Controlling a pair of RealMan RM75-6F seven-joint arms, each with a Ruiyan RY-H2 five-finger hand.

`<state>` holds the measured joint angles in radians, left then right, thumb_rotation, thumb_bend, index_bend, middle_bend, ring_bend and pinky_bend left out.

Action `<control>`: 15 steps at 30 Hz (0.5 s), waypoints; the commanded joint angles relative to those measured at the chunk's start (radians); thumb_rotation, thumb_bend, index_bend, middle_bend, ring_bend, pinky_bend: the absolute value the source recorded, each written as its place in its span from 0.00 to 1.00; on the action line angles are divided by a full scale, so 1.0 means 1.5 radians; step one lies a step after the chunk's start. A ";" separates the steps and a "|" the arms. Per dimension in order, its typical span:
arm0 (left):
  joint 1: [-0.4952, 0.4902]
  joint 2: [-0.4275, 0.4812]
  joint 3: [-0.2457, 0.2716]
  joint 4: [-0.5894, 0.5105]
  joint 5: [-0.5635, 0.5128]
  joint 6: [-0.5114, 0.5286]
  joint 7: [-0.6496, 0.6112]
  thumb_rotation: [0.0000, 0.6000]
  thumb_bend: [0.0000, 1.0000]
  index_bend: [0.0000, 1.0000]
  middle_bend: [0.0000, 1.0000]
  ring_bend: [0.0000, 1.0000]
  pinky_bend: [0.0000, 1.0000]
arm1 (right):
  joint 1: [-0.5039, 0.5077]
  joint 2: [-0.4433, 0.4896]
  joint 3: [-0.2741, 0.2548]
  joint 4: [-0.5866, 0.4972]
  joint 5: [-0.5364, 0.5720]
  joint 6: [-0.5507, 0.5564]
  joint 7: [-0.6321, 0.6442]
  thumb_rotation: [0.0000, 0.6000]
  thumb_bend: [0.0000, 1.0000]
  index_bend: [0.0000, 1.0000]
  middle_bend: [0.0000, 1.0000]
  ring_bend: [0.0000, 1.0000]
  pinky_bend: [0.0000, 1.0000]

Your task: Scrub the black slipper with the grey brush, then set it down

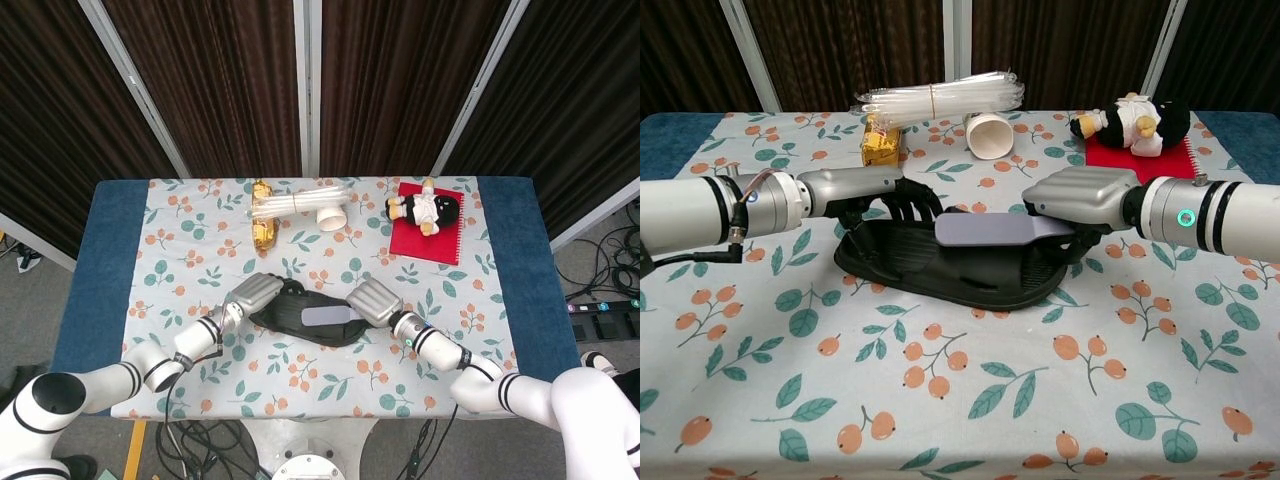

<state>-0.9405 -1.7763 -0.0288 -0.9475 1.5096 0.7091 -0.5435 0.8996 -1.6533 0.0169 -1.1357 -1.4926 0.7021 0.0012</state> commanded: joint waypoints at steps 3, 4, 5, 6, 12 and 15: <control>-0.002 0.001 0.001 0.000 0.001 0.000 0.000 1.00 0.10 0.42 0.51 0.34 0.30 | -0.013 0.041 -0.032 -0.064 -0.043 0.034 0.017 1.00 0.64 1.00 1.00 1.00 1.00; -0.002 0.001 0.002 0.000 0.001 0.001 0.000 1.00 0.10 0.42 0.51 0.34 0.30 | -0.015 0.048 -0.033 -0.068 -0.047 0.042 0.019 1.00 0.64 1.00 1.00 1.00 1.00; -0.001 0.001 0.002 0.000 0.001 0.001 0.001 1.00 0.10 0.42 0.51 0.34 0.30 | -0.018 0.053 -0.032 -0.071 -0.048 0.050 0.022 1.00 0.64 1.00 1.00 1.00 1.00; -0.001 0.002 0.002 -0.001 0.001 0.001 0.000 1.00 0.10 0.42 0.51 0.34 0.30 | -0.021 0.057 -0.028 -0.070 -0.046 0.058 0.026 1.00 0.64 1.00 1.00 1.00 1.00; -0.003 0.002 0.001 -0.004 0.000 0.003 0.004 1.00 0.10 0.42 0.51 0.34 0.30 | -0.018 0.043 0.018 -0.019 0.016 0.045 0.022 1.00 0.64 1.00 1.00 1.00 1.00; -0.004 0.001 0.000 -0.004 -0.001 0.001 0.004 1.00 0.10 0.42 0.51 0.34 0.30 | -0.005 0.019 0.032 0.015 0.039 0.016 0.014 1.00 0.64 1.00 1.00 1.00 1.00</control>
<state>-0.9469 -1.7747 -0.0284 -0.9538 1.5072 0.7097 -0.5379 0.8791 -1.6016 0.0462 -1.1428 -1.4541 0.7527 0.0312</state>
